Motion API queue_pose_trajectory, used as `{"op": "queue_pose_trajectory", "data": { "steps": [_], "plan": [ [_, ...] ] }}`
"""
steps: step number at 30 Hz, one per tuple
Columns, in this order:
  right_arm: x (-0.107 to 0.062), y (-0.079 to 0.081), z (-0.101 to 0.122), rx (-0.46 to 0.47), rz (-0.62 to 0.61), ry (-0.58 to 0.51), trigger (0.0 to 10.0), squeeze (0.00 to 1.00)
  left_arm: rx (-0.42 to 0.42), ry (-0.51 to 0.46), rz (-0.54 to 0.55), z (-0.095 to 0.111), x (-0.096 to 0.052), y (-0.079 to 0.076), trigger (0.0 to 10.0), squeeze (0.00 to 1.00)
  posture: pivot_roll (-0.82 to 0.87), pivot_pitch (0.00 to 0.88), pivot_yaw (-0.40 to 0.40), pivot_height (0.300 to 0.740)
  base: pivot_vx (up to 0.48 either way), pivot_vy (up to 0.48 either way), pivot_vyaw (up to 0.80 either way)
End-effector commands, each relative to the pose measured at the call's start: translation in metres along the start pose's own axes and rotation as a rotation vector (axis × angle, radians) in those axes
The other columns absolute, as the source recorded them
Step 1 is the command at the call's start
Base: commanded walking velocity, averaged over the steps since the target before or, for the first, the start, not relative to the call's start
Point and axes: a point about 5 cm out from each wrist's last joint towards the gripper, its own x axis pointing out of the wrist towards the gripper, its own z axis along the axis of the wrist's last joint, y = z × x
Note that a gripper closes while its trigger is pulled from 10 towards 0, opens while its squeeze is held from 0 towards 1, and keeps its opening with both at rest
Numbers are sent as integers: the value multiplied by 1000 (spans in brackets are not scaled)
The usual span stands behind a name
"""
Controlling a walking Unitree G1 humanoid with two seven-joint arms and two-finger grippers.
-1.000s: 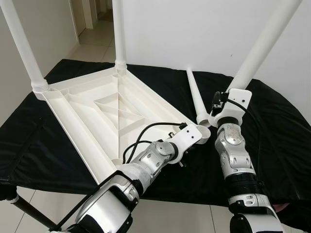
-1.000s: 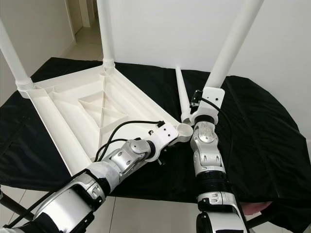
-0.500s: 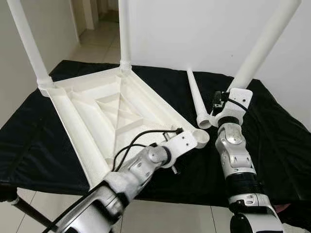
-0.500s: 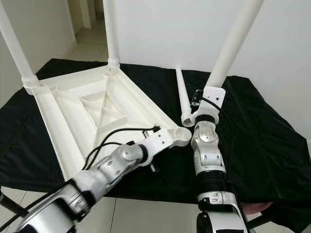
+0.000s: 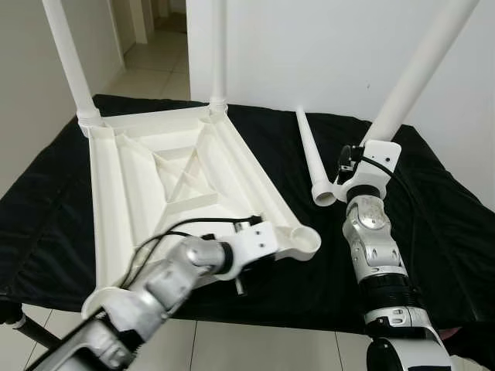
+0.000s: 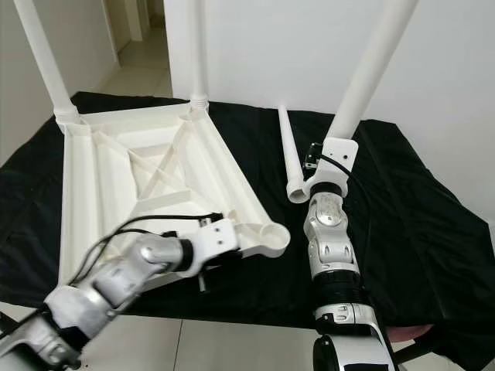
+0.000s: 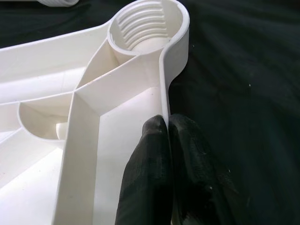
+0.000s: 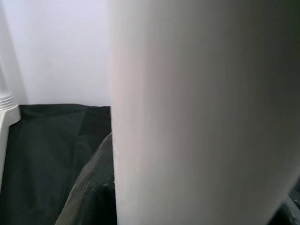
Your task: Building children table
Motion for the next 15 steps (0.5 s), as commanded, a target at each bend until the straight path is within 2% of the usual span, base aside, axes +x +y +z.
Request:
{"op": "queue_pose_trajectory", "data": {
  "steps": [1,7,8,12,13,15],
  "plan": [
    [3,2,3,1,14,-4,10000,0,-31,85,-6,-15,-3,-1,10000,0,36,0,-76,740,0,0,0],
    [3,8,2,5,54,4,10000,0,-84,69,46,-8,-2,4,10000,0,37,0,-85,740,0,0,0],
    [2,11,1,7,81,11,10000,0,-119,43,75,-3,-2,7,10000,1000,36,0,-91,740,0,0,0],
    [1,13,1,7,102,14,10000,0,-136,20,85,2,-2,9,10000,1000,34,0,-93,740,0,0,0],
    [-1,18,-1,15,137,32,10000,0,-160,-41,100,14,-5,11,10000,1000,33,0,-94,740,0,0,0],
    [-1,19,-2,15,149,38,10000,0,-165,-66,104,18,-7,12,10000,1000,33,0,-94,740,0,0,0]
  ]
}}
